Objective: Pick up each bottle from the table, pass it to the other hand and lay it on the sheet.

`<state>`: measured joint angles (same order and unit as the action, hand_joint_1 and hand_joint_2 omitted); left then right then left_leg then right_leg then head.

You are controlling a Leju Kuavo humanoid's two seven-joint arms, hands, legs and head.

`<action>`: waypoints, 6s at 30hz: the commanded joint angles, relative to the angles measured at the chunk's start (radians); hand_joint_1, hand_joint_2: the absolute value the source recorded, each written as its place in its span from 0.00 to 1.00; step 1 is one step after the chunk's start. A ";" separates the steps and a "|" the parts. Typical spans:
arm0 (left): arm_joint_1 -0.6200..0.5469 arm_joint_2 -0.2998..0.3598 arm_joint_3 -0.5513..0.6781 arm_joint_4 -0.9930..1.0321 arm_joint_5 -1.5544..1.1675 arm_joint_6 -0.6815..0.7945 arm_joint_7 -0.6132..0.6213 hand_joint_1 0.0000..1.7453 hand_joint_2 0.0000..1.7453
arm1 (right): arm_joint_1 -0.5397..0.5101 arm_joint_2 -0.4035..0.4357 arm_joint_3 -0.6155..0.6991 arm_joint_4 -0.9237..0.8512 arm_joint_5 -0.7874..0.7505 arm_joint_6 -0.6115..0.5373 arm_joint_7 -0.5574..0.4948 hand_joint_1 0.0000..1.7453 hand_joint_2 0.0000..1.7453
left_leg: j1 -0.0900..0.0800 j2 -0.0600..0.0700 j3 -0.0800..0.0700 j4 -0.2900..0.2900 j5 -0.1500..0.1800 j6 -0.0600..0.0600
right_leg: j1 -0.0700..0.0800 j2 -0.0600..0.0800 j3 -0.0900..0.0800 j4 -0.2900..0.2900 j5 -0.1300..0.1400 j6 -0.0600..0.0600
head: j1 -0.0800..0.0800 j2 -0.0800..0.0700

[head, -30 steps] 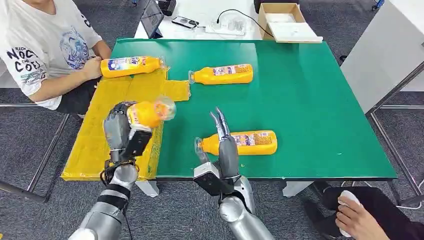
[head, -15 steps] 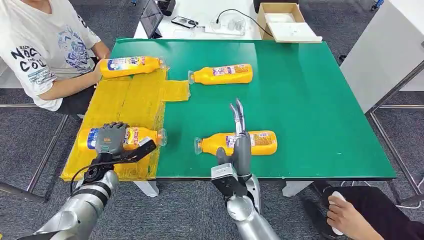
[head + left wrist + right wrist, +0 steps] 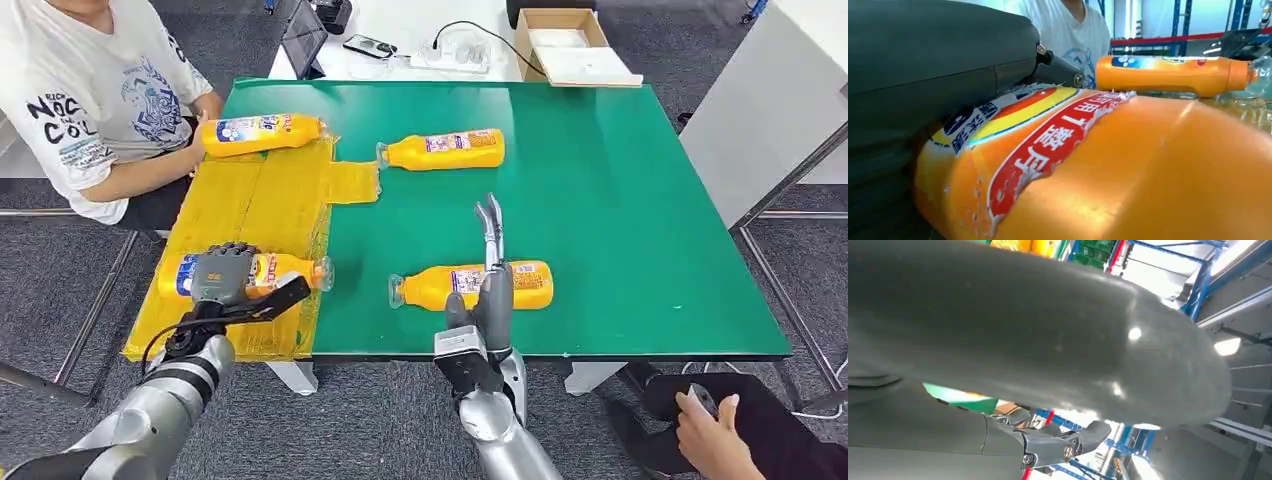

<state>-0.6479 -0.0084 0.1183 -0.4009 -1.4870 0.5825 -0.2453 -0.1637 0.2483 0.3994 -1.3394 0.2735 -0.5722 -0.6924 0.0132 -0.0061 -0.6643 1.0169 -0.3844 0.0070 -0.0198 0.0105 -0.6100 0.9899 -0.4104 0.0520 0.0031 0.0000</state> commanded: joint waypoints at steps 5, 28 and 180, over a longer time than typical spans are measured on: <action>-0.038 -0.037 0.130 0.092 0.247 -0.329 -0.114 0.00 0.00 | -0.028 -0.028 -0.003 0.093 0.029 0.051 0.061 0.00 0.00 | 0.000 0.000 0.007 -0.001 -0.001 0.000 | 0.001 -0.001 0.007 -0.002 -0.001 -0.002 | 0.000 0.000; 0.022 0.054 0.156 0.078 0.665 -0.872 -0.286 0.00 0.00 | -0.417 -0.265 0.001 0.654 0.429 0.369 0.479 0.00 0.00 | -0.002 -0.006 0.023 -0.005 -0.001 0.000 | -0.001 -0.005 0.024 -0.005 -0.001 -0.002 | 0.000 0.000; 0.377 -0.274 -0.433 -0.630 1.792 -0.805 -0.171 0.00 1.00 | -0.194 0.101 0.261 0.848 0.429 0.067 0.303 1.00 1.00 | 0.000 -0.010 0.000 0.000 -0.002 0.001 | 0.000 -0.012 0.004 -0.001 -0.005 0.000 | 0.000 0.000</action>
<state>-0.1772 -0.2674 -0.2521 -1.1433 0.3258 -0.2262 -0.4242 -0.3657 0.3368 0.5009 -0.6042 0.6581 -0.5241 -0.3841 0.0125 -0.0136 -0.6675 1.0171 -0.3849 0.0078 -0.0206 0.0012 -0.6106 0.9894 -0.4135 0.0543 0.0027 0.0000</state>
